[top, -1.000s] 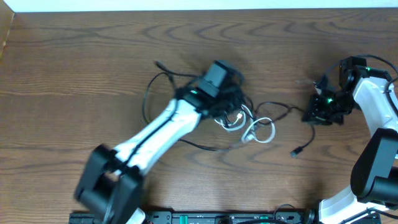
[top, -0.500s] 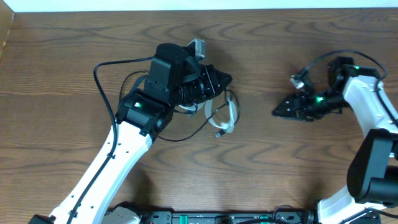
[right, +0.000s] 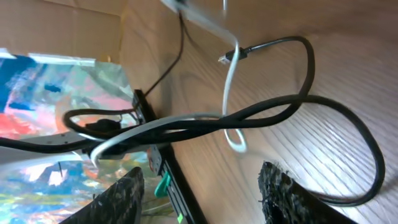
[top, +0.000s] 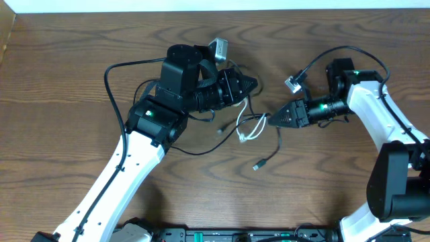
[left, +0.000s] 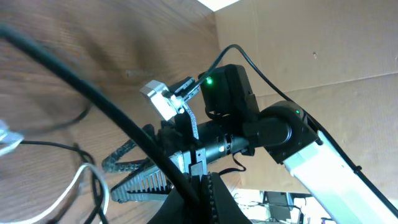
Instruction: Untangle cables
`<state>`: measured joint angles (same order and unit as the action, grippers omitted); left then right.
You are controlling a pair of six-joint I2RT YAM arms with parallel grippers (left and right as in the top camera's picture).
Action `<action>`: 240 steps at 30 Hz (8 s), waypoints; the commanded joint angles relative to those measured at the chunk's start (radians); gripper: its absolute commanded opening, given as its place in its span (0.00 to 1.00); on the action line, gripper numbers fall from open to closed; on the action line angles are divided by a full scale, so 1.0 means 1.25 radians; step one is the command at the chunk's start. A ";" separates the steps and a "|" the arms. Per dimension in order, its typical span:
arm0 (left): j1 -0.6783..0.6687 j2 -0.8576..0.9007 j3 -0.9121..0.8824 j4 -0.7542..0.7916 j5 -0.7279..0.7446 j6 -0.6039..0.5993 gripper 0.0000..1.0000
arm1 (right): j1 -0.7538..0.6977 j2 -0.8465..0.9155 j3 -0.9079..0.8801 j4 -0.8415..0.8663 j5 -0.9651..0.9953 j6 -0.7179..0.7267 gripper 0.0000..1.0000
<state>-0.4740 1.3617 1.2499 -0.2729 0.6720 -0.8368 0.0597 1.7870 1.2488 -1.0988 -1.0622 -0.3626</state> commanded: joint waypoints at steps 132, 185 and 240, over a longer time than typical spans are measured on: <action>0.093 0.002 0.009 0.243 0.340 0.041 0.08 | 0.324 0.004 0.002 0.325 0.517 0.454 0.65; 0.093 0.001 0.009 0.035 0.241 0.191 0.08 | 0.409 0.145 -0.159 0.835 0.752 0.694 0.51; 0.144 0.002 0.009 -0.461 -0.522 0.307 0.08 | -0.447 -0.182 0.117 0.185 0.929 0.448 0.01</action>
<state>-0.2935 1.3689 1.2518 -0.8436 0.0021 -0.4629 -0.4637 1.4822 1.2118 -0.7887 0.1154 0.2447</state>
